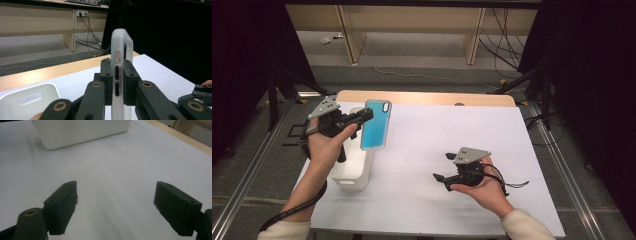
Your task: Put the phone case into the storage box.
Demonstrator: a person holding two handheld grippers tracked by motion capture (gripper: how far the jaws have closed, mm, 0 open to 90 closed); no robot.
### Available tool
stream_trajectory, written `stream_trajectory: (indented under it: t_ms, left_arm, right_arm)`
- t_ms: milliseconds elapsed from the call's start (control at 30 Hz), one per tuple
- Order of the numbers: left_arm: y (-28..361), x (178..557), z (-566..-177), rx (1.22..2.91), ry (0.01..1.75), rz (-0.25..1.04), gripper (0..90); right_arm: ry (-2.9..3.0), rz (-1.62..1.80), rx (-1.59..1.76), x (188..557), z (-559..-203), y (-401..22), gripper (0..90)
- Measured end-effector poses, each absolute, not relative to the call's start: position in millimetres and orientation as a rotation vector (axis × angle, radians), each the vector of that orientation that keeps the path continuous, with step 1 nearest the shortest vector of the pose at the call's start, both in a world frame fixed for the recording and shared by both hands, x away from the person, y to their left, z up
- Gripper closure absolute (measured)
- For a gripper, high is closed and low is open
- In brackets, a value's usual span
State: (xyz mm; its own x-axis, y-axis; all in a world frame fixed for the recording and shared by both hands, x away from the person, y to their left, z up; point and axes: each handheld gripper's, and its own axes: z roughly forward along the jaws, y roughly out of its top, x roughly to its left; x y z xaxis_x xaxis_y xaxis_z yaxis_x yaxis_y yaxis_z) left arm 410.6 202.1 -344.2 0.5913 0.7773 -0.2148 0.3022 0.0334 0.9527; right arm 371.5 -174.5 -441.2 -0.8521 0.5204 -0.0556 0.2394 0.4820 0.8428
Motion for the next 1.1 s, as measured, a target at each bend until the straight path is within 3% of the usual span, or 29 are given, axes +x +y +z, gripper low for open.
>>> stream_trajectory:
  t_ms: [1100]
  left_arm:
    - [218, 417, -341, 1.528, 0.951, 0.493, 81.4]
  right_arm:
    - [2.427, 1.306, 0.66, 371, -440, -176, 20.3]
